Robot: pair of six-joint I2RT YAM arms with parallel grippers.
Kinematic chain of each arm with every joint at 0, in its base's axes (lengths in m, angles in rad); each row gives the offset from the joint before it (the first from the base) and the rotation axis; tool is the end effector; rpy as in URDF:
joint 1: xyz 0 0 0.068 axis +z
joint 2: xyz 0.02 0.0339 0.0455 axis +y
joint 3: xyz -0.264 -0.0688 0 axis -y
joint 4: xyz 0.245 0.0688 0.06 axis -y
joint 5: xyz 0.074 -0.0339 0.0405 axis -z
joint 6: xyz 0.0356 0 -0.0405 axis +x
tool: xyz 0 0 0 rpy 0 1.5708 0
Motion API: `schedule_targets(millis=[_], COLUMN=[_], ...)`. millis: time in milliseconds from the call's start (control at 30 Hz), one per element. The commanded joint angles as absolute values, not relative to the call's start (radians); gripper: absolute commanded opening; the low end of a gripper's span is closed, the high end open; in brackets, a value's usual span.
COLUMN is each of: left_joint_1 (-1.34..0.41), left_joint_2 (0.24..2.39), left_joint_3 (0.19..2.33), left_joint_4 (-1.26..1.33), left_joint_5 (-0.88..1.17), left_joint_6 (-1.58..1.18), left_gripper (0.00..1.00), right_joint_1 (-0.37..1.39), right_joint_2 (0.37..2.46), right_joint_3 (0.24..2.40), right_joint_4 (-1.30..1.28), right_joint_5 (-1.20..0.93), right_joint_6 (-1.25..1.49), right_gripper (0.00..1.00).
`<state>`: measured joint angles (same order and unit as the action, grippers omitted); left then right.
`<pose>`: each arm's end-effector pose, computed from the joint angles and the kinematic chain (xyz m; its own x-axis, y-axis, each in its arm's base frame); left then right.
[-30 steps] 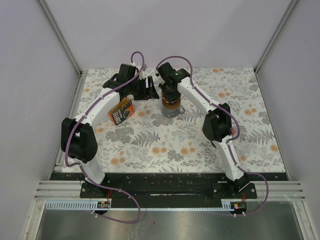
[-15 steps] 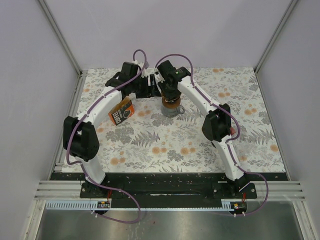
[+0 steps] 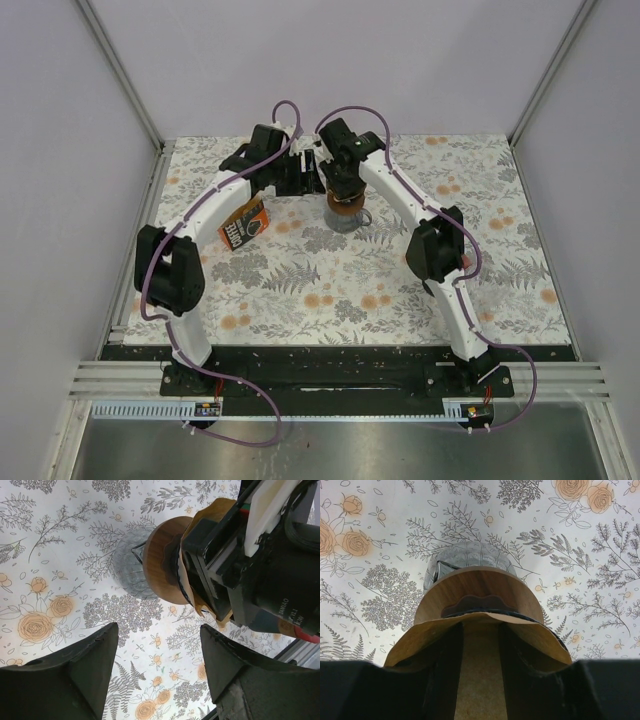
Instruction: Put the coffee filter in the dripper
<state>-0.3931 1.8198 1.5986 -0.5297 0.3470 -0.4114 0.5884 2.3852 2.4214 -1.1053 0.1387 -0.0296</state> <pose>0.3795 -0.1705 0.3008 -0.8136 -0.0697 -0.5773 0.2886 0.8134 -0.5050 0.4247 0.2774 0.2677 -0.7144 -0.5119 -0.4771 -0.5158 0.8460 -0.1354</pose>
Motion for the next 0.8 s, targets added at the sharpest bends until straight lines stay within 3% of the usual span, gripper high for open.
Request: schedule_targets(millis=[0,167,400,767], left_joint_1=[-0.406,-0.416,-0.422,-0.423], left_joint_2=[1.835,1.868,1.899,1.891], left_joint_3=[1.67,1.701,1.715,1.704], left_joint_4=[-0.489,-0.486,-0.483,-0.485], left_joint_5=[0.308,0.301,0.288,0.281], left_joint_6=[-0.402,-0.394,-0.391,-0.38], left_gripper=[0.7,0.7,0.7,0.7], right_joint_1=[0.572,0.571,0.565,0.563], right_joint_2=[2.33,2.327,2.316,2.292], right_joint_3=[2.456,2.444,2.441,2.43], right_joint_4=[-1.123,-1.124,-1.112,-1.112], right_joint_5=[0.141,0.121,0.112,0.146], right_joint_6=[-0.043,-0.034,-0.023,-0.029], right_gripper=[0.43,0.38,0.2,0.0])
